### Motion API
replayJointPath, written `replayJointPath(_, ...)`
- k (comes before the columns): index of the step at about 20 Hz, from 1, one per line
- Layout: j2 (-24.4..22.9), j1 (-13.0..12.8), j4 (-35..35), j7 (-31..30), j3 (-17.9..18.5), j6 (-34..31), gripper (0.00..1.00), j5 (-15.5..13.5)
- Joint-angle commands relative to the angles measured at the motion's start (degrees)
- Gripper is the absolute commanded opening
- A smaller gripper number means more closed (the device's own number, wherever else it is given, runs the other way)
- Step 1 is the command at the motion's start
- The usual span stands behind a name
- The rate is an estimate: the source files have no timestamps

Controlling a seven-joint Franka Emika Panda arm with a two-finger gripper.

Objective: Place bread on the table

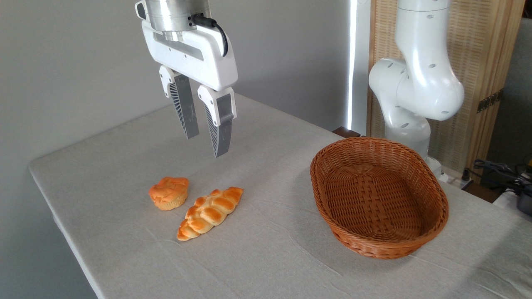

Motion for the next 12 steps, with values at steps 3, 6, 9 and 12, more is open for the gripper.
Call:
replayJointPath(3,0.26,4.97,0.32,-1.0,-4.87,-0.76,1.0,0.78)
replayJointPath(6,0.88,6.04,1.1,-0.91,-5.94,-1.29,1.0,0.87)
replayJointPath(9,1.14,6.22,1.28,-0.73,-5.94,-1.47,1.0,0.87)
replayJointPath(12,1.06,6.22,1.2,-1.0,-5.94,-1.47,1.0,0.87)
